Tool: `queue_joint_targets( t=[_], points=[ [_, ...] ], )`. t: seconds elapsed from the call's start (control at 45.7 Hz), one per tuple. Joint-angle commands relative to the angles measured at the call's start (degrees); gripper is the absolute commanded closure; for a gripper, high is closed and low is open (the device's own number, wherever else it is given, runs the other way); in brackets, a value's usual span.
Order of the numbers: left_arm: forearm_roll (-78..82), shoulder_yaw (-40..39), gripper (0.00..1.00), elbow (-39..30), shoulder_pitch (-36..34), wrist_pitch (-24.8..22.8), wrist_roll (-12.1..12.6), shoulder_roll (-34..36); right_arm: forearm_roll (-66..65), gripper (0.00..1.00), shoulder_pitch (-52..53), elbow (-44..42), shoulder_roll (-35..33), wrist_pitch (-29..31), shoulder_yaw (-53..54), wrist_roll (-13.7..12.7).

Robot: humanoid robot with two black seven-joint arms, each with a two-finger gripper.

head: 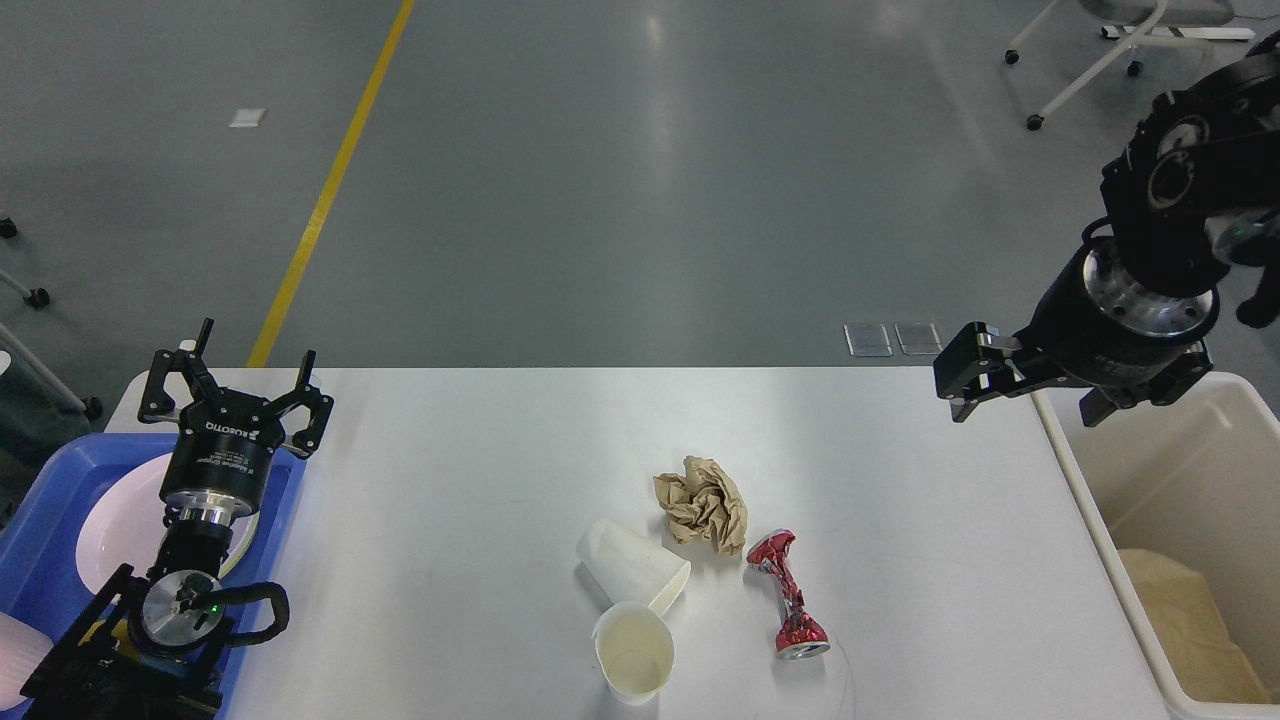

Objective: Tidy desktop
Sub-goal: 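Move the right gripper down toward the white paper cup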

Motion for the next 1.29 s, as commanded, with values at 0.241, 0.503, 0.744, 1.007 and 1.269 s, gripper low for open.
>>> queue_joint_targets(
  t=[0.241,0.503,0.744,1.007,1.269],
  points=[
    [0.0,0.0,0.04,0.0,0.0,0.0,-0.1,0.0,8.4,0.00,2.6,1.7,4.7,-0.1,0.3,3.9],
    [0.0,0.0,0.04,0.0,0.0,-0.1,0.0,0.0,6.7,0.00,1.0,1.8,4.7,7.2,1.3,4.1],
    [0.0,0.0,0.04,0.0,0.0,0.0,0.0,0.0,6.6,0.00,-0.4,1.3,4.7,7.2,2.2,4.0],
    [0.0,0.0,0.04,0.0,0.0,0.0,-0.1,0.0,6.4,0.00,-3.3,0.0,4.8,6.7,3.4,3.8],
    [0.0,0.0,0.04,0.0,0.0,0.0,0.0,0.0,5.6,0.00,-6.0,-1.1,4.6,6.1,7.5,3.5]
  ],
)
